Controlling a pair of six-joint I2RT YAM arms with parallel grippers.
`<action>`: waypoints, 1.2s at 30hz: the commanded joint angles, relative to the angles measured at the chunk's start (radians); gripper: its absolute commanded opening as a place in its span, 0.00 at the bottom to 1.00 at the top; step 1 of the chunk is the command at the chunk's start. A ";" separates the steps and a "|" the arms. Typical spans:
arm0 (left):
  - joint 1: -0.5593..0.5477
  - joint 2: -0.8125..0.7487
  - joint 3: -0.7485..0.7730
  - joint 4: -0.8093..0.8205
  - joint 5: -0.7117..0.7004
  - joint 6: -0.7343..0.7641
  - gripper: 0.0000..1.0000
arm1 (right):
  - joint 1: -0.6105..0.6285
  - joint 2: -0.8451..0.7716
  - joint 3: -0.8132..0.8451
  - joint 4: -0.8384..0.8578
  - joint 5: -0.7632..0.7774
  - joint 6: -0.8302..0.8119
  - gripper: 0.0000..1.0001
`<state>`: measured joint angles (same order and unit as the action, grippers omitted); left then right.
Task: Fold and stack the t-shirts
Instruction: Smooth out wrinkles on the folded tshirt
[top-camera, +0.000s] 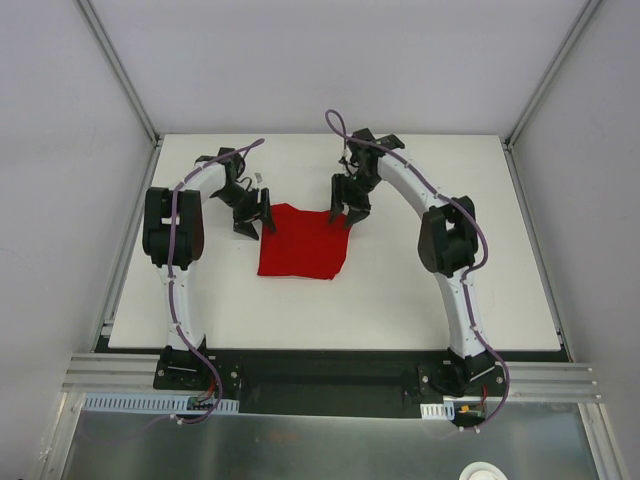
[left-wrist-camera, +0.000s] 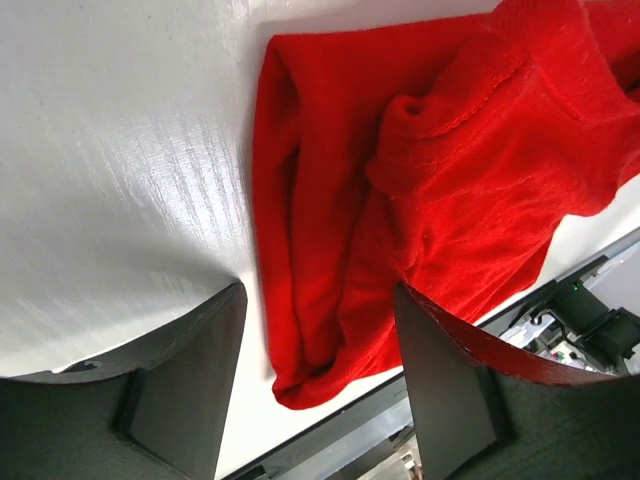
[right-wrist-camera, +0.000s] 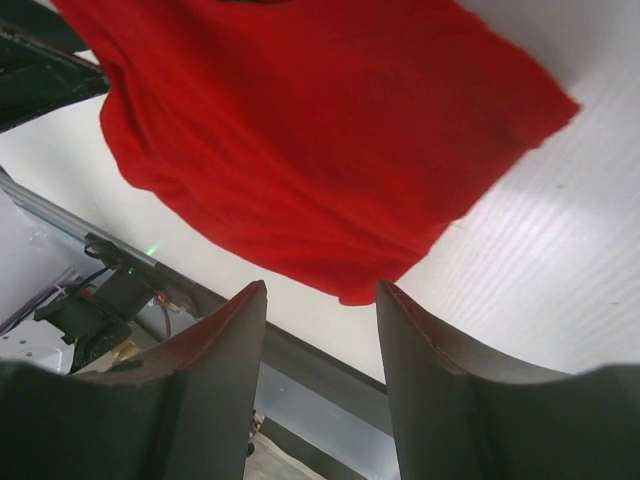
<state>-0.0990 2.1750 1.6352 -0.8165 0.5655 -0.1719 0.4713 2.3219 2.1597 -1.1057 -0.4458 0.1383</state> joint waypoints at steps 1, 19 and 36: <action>-0.007 0.017 0.022 0.002 0.043 0.002 0.61 | 0.035 -0.006 0.051 0.007 -0.060 0.023 0.51; 0.059 -0.040 -0.023 -0.009 0.069 0.041 0.62 | 0.052 0.033 0.072 0.010 -0.096 0.035 0.49; 0.016 -0.089 0.135 -0.061 0.099 0.008 0.01 | 0.059 0.030 0.065 0.006 -0.088 0.027 0.08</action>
<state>-0.0532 2.1792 1.6909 -0.8406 0.6514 -0.1699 0.5247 2.3672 2.1937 -1.0870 -0.5282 0.1661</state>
